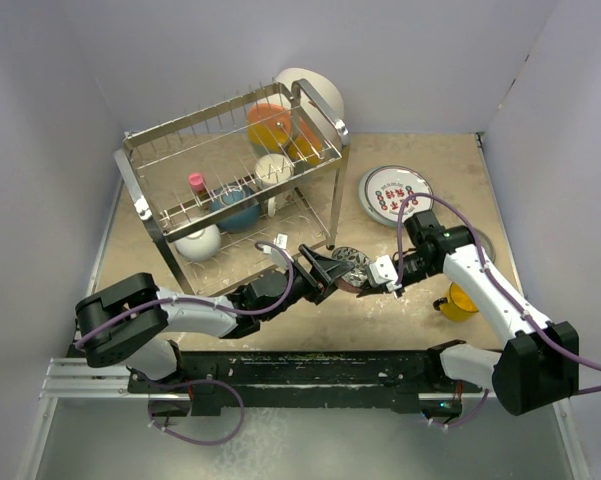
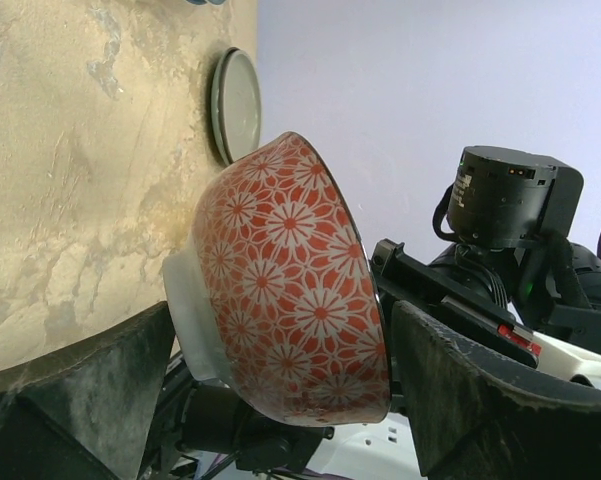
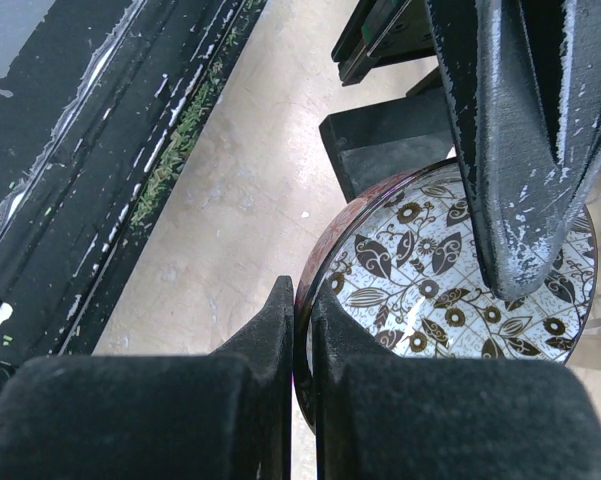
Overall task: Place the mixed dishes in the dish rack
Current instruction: Pick up the bowl from the center of the board.
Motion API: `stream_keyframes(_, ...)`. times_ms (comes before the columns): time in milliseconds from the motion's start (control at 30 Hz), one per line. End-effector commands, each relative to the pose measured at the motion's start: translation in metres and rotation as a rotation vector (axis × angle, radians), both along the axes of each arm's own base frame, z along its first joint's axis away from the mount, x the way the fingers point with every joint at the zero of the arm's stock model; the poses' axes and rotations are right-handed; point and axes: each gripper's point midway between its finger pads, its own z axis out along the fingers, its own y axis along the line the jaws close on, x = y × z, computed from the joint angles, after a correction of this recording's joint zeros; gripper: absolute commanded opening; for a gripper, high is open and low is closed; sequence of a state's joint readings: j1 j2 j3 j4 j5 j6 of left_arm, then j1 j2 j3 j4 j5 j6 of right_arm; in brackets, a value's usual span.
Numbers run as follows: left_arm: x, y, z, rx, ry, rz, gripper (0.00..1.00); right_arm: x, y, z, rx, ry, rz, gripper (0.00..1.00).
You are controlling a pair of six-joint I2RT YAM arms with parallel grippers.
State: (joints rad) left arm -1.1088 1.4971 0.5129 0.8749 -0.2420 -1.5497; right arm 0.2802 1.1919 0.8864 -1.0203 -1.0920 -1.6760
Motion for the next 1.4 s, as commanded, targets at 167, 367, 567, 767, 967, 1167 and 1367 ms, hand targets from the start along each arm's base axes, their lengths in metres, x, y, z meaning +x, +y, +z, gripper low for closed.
stream_keyframes(167,0.003,0.001,0.032,-0.109,-0.015,0.027,0.81,0.003,0.008,0.02,0.08,-0.032,0.02,0.04)
stream_keyframes(367,0.005,0.003,0.037,-0.112,-0.025,0.04,0.62,0.003,0.008,0.018,0.079,-0.027,0.022,0.07)
stream_keyframes(567,0.004,0.003,0.039,-0.107,-0.045,0.036,0.41,0.003,0.008,0.016,0.076,-0.022,0.022,0.2)
stream_keyframes(767,0.005,0.005,0.04,-0.096,-0.083,0.041,0.29,0.004,0.008,0.013,0.068,-0.023,0.019,0.41)
stream_keyframes(967,0.005,0.008,0.033,-0.097,-0.1,0.05,0.23,0.003,0.007,0.012,0.064,-0.025,0.02,0.52)
stream_keyframes(1167,0.006,0.012,0.03,-0.091,-0.114,0.062,0.22,0.004,0.007,0.013,0.062,-0.03,0.017,0.58)
stream_keyframes(1367,0.006,0.017,0.029,-0.032,-0.149,0.07,0.21,0.004,0.006,0.016,0.061,-0.035,0.012,0.61)
